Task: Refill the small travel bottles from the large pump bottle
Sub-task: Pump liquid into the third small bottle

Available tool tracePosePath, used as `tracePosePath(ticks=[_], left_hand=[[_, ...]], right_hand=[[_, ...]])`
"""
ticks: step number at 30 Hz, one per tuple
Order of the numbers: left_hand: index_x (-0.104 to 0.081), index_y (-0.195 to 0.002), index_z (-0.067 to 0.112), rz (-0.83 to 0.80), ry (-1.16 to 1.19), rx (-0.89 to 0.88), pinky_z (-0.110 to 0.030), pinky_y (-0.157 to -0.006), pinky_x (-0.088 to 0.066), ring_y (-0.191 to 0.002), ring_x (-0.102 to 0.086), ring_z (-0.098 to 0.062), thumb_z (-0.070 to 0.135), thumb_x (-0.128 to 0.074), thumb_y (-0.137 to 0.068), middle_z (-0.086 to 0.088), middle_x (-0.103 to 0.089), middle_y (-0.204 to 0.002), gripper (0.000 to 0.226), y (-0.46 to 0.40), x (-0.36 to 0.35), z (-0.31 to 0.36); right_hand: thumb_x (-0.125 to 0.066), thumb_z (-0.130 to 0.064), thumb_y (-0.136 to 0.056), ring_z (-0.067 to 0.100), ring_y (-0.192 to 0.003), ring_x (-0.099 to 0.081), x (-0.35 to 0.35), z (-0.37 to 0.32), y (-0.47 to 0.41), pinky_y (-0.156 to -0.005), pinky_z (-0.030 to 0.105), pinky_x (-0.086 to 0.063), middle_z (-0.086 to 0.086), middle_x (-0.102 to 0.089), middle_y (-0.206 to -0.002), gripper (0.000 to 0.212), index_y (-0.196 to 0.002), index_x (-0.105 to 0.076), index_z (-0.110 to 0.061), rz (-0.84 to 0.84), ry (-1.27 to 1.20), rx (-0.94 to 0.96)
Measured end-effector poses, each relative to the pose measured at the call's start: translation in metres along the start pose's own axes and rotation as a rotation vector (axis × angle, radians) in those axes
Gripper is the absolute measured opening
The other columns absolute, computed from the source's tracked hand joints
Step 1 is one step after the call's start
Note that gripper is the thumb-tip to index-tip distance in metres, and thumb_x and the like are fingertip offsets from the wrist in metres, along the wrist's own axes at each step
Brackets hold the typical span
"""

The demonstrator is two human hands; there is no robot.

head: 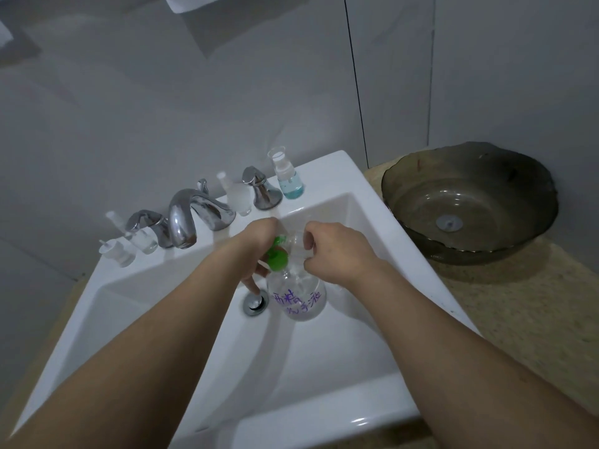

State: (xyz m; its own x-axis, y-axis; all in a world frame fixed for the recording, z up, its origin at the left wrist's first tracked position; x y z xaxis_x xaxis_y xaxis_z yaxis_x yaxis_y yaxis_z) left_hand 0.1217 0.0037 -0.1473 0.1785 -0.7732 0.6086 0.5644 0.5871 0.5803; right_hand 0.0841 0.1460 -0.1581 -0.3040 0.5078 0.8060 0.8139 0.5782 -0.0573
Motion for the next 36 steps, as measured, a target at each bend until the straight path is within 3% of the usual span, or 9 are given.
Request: tracePosePath(ticks=[10,14,17,21,26,29,32,36], left_hand=[[-0.049,-0.119,0.013,0.003,0.103,-0.006,-0.064,-0.092,-0.044,-0.1,-0.056,-0.041,0.052,-0.025,-0.093,-0.016,-0.058,-0.107,0.052,-0.004,-0.008,-0.007],[-0.05,-0.114,0.01,-0.015,0.075,0.011,-0.06,-0.093,-0.045,-0.098,-0.056,-0.041,0.06,-0.02,-0.095,-0.016,-0.058,-0.095,0.062,0.001,-0.001,-0.004],[-0.052,-0.109,0.009,-0.041,0.059,0.007,-0.062,-0.09,-0.046,-0.101,-0.058,-0.042,0.064,-0.022,-0.094,-0.017,-0.061,-0.1,0.064,0.005,0.007,0.0],[-0.05,-0.115,0.011,-0.03,0.021,0.01,-0.061,-0.083,-0.05,-0.097,-0.059,-0.04,0.053,-0.026,-0.096,-0.016,-0.062,-0.1,0.052,0.006,0.014,0.002],[-0.059,-0.103,0.003,-0.043,-0.133,0.057,-0.058,-0.078,-0.052,-0.093,-0.061,-0.037,0.036,-0.03,-0.089,-0.016,-0.063,-0.102,0.046,0.009,0.011,-0.006],[-0.06,-0.107,0.005,-0.056,-0.101,0.054,-0.057,-0.071,-0.055,-0.091,-0.063,-0.039,0.034,-0.031,-0.087,-0.017,-0.063,-0.105,0.046,0.01,0.007,-0.008],[-0.06,-0.106,0.005,-0.038,-0.047,0.056,-0.062,-0.076,-0.053,-0.091,-0.063,-0.04,0.031,-0.03,-0.087,-0.018,-0.062,-0.105,0.043,0.007,0.002,-0.012],[-0.06,-0.108,0.004,-0.045,0.014,0.051,-0.065,-0.074,-0.053,-0.09,-0.063,-0.044,0.027,-0.029,-0.087,-0.02,-0.059,-0.11,0.043,0.003,-0.005,-0.011]], right_hand=[[-0.061,-0.017,-0.073,0.021,-0.088,-0.057,-0.003,0.001,0.0,-0.069,0.028,-0.039,-0.005,-0.061,-0.094,0.023,-0.089,-0.049,-0.029,-0.015,0.054,-0.015],[-0.062,-0.019,-0.074,0.018,-0.085,-0.055,-0.002,0.0,0.002,-0.068,0.028,-0.038,-0.007,-0.059,-0.093,0.022,-0.091,-0.051,-0.028,-0.015,-0.001,-0.003],[-0.062,-0.02,-0.074,0.017,-0.085,-0.054,0.001,-0.002,0.003,-0.069,0.028,-0.041,-0.008,-0.058,-0.092,0.023,-0.093,-0.052,-0.027,0.008,-0.025,0.003],[-0.061,-0.02,-0.074,0.018,-0.086,-0.055,0.001,-0.003,0.003,-0.073,0.03,-0.045,-0.007,-0.06,-0.094,0.023,-0.095,-0.053,-0.026,0.01,-0.023,0.004],[-0.062,-0.021,-0.074,0.018,-0.087,-0.056,0.0,-0.003,0.004,-0.07,0.028,-0.042,-0.007,-0.059,-0.095,0.024,-0.096,-0.053,-0.026,0.006,-0.027,0.005],[-0.062,-0.021,-0.075,0.02,-0.09,-0.057,-0.001,-0.003,0.004,-0.071,0.029,-0.043,-0.005,-0.06,-0.098,0.032,-0.105,-0.052,-0.024,0.006,-0.026,0.015],[-0.063,-0.019,-0.076,0.023,-0.091,-0.057,-0.002,-0.003,0.003,-0.072,0.032,-0.045,-0.002,-0.061,-0.099,0.041,-0.113,-0.046,-0.02,0.001,-0.023,0.017],[-0.062,-0.018,-0.075,0.023,-0.093,-0.057,-0.004,0.0,0.002,-0.074,0.032,-0.046,-0.001,-0.061,-0.1,0.033,-0.105,-0.05,-0.02,-0.001,0.014,0.0]])
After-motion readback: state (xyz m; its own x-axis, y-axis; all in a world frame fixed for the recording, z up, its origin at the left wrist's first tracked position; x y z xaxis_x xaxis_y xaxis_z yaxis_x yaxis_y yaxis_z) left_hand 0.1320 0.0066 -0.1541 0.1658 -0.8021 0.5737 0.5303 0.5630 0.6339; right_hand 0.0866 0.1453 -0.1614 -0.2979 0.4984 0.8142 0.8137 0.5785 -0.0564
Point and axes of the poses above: each hand's wrist, its own y-axis away from the middle knuckle, its own x-axis out of the back of the hand, z = x × y, the point moved 5 cm from there along -y, towards the middle knuckle
